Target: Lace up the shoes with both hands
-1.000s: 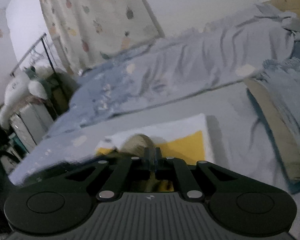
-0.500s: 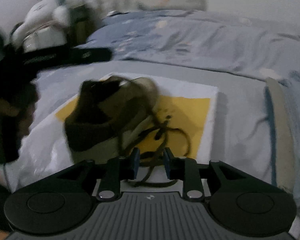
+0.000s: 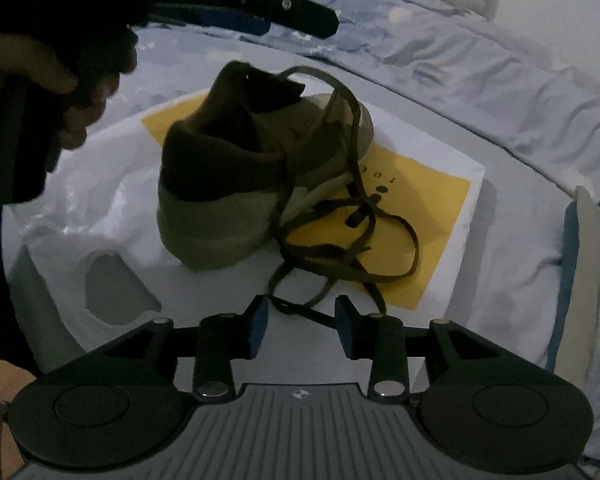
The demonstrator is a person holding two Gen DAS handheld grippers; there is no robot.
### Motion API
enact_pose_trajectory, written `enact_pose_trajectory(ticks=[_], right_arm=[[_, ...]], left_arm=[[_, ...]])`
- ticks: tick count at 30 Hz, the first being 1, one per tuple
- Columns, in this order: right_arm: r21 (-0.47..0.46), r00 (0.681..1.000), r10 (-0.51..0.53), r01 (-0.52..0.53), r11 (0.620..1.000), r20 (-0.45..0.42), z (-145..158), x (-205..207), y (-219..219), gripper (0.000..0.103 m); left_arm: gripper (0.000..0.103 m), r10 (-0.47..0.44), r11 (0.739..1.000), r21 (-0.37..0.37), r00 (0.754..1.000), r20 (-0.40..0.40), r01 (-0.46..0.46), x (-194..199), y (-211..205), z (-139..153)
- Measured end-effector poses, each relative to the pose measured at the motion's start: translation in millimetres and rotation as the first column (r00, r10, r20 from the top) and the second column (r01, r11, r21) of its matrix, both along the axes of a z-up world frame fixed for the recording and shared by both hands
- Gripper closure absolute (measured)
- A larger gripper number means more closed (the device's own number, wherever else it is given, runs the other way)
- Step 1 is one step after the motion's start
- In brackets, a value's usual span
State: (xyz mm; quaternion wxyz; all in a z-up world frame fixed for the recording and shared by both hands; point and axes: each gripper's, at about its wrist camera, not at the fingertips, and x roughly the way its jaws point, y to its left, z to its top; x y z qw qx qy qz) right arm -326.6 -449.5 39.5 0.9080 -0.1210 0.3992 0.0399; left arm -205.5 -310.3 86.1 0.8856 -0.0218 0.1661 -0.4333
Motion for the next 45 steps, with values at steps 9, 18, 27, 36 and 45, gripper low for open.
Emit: enact_pose_trajectory(ticks=[9, 18, 27, 36, 45], right_arm=[[-0.02, 0.998, 0.028, -0.029, 0.999, -0.052, -12, 6, 0, 0.078], [0.106, 0.998, -0.065, 0.063, 0.992, 0.014, 10, 3, -20, 0.099], [0.257, 0.987, -0.143, 0.121, 0.959, 0.071, 30, -5, -47, 0.099], [0.129, 0.998, 0.042, -0.036, 0.991, -0.045, 4, 1, -11, 0.069], [0.059, 0.999, 0.043, -0.041, 0.997, -0.032, -2, 5, -7, 0.063]], left_arm=[[0.025, 0.019, 1.0, -0.011, 1.0, -0.023, -0.019, 4, 4, 1], [0.025, 0.023, 0.999, -0.03, 0.999, -0.034, -0.024, 10, 10, 2], [0.025, 0.018, 0.999, -0.045, 0.999, -0.05, -0.021, 14, 14, 3], [0.025, 0.01, 0.999, -0.042, 0.999, -0.053, -0.013, 14, 12, 5], [0.025, 0.009, 0.999, -0.043, 0.998, -0.057, -0.012, 15, 12, 4]])
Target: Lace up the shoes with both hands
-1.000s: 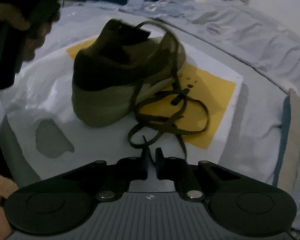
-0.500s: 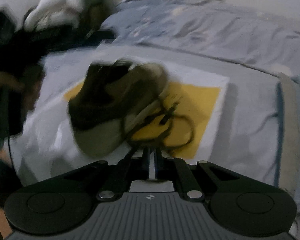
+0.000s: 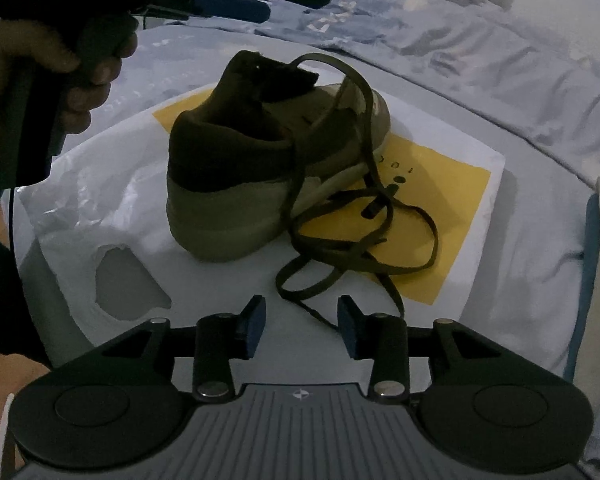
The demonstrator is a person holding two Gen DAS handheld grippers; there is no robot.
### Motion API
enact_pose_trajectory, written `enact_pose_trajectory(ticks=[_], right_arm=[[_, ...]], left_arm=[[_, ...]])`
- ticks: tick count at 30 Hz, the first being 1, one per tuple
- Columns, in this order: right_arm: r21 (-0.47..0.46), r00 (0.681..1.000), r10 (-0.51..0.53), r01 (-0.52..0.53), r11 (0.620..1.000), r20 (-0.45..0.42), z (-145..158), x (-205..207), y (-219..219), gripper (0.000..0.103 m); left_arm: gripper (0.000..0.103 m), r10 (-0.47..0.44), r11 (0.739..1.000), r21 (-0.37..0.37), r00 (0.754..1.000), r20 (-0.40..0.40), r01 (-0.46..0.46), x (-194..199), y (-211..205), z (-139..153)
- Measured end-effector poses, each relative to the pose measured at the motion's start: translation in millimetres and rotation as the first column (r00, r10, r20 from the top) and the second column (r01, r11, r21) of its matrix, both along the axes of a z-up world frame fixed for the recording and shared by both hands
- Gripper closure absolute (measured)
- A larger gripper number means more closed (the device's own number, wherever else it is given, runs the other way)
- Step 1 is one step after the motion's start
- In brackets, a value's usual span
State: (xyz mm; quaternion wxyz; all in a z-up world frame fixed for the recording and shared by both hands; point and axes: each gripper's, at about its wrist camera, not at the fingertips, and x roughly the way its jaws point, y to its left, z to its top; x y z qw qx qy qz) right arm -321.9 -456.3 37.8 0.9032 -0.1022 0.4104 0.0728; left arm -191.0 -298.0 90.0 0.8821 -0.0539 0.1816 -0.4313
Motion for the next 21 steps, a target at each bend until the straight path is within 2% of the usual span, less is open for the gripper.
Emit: enact_pose_trajectory(ticks=[4, 8, 10, 12, 13, 17, 21], right_arm=[[-0.045, 1.0, 0.002, -0.003, 0.999, -0.027, -9, 4, 1, 0.063], [-0.043, 0.999, -0.006, 0.004, 0.999, -0.033, -14, 8, 0, 0.063], [-0.027, 0.999, -0.02, 0.019, 0.999, -0.042, -15, 11, -2, 0.072], [-0.021, 0.998, -0.045, 0.044, 0.999, -0.047, -15, 12, -5, 0.095], [-0.02, 0.997, -0.058, 0.058, 0.998, -0.049, -15, 13, -6, 0.099], [0.004, 0.995, -0.087, 0.087, 0.996, -0.055, -12, 12, -11, 0.1], [0.07, 0.992, -0.124, 0.126, 0.99, -0.026, -2, 4, -22, 0.101]], left_arm=[[0.025, -0.004, 1.0, 0.001, 1.0, -0.001, 0.004, 0, 0, 0], [0.025, -0.006, 1.0, -0.001, 1.0, -0.004, 0.006, 0, 0, -1], [0.025, -0.007, 1.0, -0.002, 1.0, -0.005, 0.007, 0, 0, -1], [0.025, -0.009, 1.0, -0.003, 1.0, -0.005, 0.009, 0, 0, -1], [0.025, -0.009, 1.0, -0.004, 1.0, -0.006, 0.009, 0, 0, -1], [0.025, -0.008, 1.0, -0.009, 1.0, -0.01, 0.008, 0, 0, -1], [0.025, -0.01, 1.0, -0.012, 1.0, -0.011, 0.01, -1, -1, 0]])
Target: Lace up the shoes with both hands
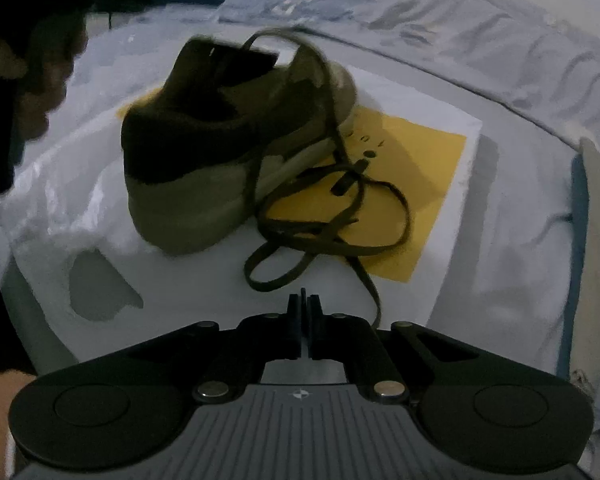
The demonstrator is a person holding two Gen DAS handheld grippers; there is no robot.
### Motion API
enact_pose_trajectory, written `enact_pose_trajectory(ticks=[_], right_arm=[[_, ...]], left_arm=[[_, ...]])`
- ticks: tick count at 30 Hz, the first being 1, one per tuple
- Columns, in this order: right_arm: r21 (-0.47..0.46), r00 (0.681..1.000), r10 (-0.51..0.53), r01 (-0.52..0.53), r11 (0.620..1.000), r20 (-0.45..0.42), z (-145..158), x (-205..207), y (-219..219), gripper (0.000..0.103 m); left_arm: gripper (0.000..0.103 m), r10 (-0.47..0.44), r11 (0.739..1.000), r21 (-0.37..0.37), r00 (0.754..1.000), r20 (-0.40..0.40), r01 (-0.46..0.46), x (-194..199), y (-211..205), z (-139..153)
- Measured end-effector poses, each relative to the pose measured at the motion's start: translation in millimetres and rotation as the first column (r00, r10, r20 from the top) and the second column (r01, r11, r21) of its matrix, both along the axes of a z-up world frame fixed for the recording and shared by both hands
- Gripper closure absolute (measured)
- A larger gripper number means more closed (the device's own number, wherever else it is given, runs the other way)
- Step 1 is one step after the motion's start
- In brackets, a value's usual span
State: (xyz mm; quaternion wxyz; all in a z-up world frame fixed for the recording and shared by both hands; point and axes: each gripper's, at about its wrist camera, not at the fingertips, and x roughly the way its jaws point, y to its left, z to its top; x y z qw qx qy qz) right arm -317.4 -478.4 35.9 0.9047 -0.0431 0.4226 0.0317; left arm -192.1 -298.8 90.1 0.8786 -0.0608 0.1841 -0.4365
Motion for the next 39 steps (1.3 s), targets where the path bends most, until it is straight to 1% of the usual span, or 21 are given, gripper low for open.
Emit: enact_pose_trajectory(ticks=[3, 6, 8, 10, 12, 13, 15, 16, 17, 18, 19, 20, 22, 23, 25, 29, 35, 36, 37, 39], right_arm=[[0.09, 0.995, -0.061, 0.054, 0.994, 0.08, 16, -10, -15, 0.101], [0.161, 0.981, -0.102, 0.075, 0.984, 0.167, 29, -16, -23, 0.101], [0.183, 0.967, -0.12, 0.079, 0.98, 0.226, 36, -19, -22, 0.101], [0.196, 0.944, -0.133, 0.075, 0.978, 0.303, 43, -22, -19, 0.101], [0.195, 0.918, -0.143, 0.073, 0.978, 0.37, 49, -23, -13, 0.101], [0.192, 0.906, -0.142, 0.069, 0.979, 0.399, 51, -23, -10, 0.101], [0.186, 0.887, -0.129, 0.05, 0.981, 0.443, 56, -22, -2, 0.101], [0.182, 0.882, -0.119, 0.038, 0.982, 0.456, 57, -20, 2, 0.101], [0.177, 0.876, -0.11, 0.029, 0.984, 0.47, 58, -19, 7, 0.101], [0.172, 0.871, -0.101, 0.019, 0.985, 0.481, 59, -17, 11, 0.101], [0.168, 0.869, -0.093, 0.011, 0.986, 0.487, 59, -14, 15, 0.101], [0.165, 0.869, -0.084, 0.003, 0.986, 0.488, 58, -12, 19, 0.101], [0.167, 0.87, -0.07, -0.014, 0.986, 0.487, 57, -7, 25, 0.101], [0.168, 0.87, -0.066, -0.02, 0.986, 0.488, 56, -5, 28, 0.101], [0.168, 0.867, -0.062, -0.025, 0.985, 0.494, 55, -2, 33, 0.101], [0.168, 0.859, -0.065, -0.024, 0.985, 0.507, 56, -1, 37, 0.101], [0.182, 0.855, -0.074, -0.025, 0.983, 0.514, 55, -2, 39, 0.101], [0.186, 0.854, -0.076, -0.025, 0.982, 0.515, 55, -1, 38, 0.101], [0.192, 0.853, -0.079, -0.025, 0.981, 0.516, 55, -1, 37, 0.101], [0.2, 0.852, -0.084, -0.024, 0.979, 0.516, 55, -1, 36, 0.101]], left_arm=[[0.025, -0.003, 1.0, -0.006, 1.0, -0.006, 0.003, 0, -1, 0], [0.025, -0.019, 1.0, -0.018, 0.999, -0.026, 0.019, 2, -2, -1], [0.025, -0.034, 0.999, -0.029, 0.998, -0.045, 0.033, 3, -2, -2], [0.025, -0.068, 0.996, -0.058, 0.994, -0.09, 0.063, 5, 0, -4], [0.025, -0.13, 0.987, -0.117, 0.978, -0.162, 0.112, 11, 2, -7], [0.026, -0.165, 0.979, -0.15, 0.965, -0.204, 0.136, 15, 3, -10], [0.027, -0.239, 0.959, -0.22, 0.927, -0.289, 0.179, 23, 5, -15], [0.028, -0.271, 0.948, -0.249, 0.91, -0.315, 0.196, 25, 6, -17], [0.028, -0.295, 0.94, -0.267, 0.899, -0.324, 0.212, 27, 7, -18], [0.031, -0.318, 0.932, -0.282, 0.889, -0.33, 0.228, 27, 7, -19], [0.04, -0.334, 0.925, -0.293, 0.882, -0.333, 0.24, 28, 8, -19], [0.044, -0.347, 0.92, -0.301, 0.876, -0.336, 0.25, 29, 9, -19], [0.061, -0.361, 0.915, -0.306, 0.869, -0.339, 0.261, 29, 9, -20], [0.065, -0.367, 0.914, -0.306, 0.866, -0.34, 0.267, 30, 10, -21], [0.081, -0.378, 0.91, -0.307, 0.861, -0.341, 0.278, 30, 11, -21], [0.084, -0.391, 0.905, -0.314, 0.853, -0.346, 0.288, 30, 15, -19], [0.085, -0.379, 0.91, -0.312, 0.852, -0.362, 0.273, 32, 20, -18], [0.089, -0.377, 0.911, -0.312, 0.851, -0.366, 0.269, 32, 21, -19], [0.095, -0.374, 0.912, -0.313, 0.849, -0.372, 0.264, 33, 22, -19], [0.103, -0.377, 0.911, -0.317, 0.844, -0.382, 0.263, 34, 23, -20]])
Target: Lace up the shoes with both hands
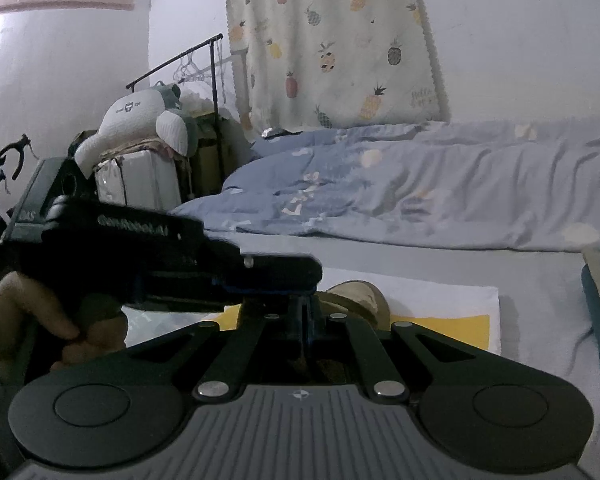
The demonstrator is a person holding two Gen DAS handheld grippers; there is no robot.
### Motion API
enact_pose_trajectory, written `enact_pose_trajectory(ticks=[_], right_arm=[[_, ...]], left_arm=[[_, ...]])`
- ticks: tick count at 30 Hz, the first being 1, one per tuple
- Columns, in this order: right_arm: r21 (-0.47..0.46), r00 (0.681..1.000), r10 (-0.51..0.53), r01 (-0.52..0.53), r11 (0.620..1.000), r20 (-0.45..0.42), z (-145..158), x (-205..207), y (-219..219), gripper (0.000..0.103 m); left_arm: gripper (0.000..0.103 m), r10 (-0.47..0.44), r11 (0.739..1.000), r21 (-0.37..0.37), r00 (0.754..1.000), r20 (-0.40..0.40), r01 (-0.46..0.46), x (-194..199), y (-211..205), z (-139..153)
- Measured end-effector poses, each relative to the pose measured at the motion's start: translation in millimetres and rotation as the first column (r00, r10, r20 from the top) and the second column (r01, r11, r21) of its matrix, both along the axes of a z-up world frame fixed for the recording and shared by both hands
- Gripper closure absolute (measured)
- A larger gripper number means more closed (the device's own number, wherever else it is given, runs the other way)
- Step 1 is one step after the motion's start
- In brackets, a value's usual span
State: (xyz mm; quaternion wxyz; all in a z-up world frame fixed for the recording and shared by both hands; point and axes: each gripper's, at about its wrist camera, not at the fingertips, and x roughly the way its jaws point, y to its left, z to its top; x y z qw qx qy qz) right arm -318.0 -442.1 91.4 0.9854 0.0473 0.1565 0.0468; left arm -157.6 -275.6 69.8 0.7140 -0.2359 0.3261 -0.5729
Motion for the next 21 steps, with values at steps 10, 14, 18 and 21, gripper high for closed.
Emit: enact_pose_trajectory(ticks=[10, 14, 18, 21], right_arm=[[-0.076, 0.999, -0.042, 0.04, 0.996, -0.022, -2, 6, 11, 0.091], [-0.069, 0.999, -0.04, 0.039, 0.997, -0.016, -1, 6, 14, 0.066], [-0.078, 0.999, -0.052, 0.052, 0.996, 0.01, 1, 4, 15, 0.062], [-0.07, 0.998, -0.065, 0.065, 0.995, 0.004, 4, 2, 8, 0.062]], left_arm=[[0.103, 0.037, 0.999, -0.023, 0.999, 0.011, -0.036, 6, 8, 0], [0.103, 0.059, 0.998, -0.023, 0.998, 0.014, -0.059, 10, 13, 0], [0.103, 0.096, 0.995, 0.0, 0.995, 0.017, -0.096, 16, 19, 0], [0.103, 0.119, 0.993, 0.021, 0.993, 0.019, -0.12, 20, 23, -1]])
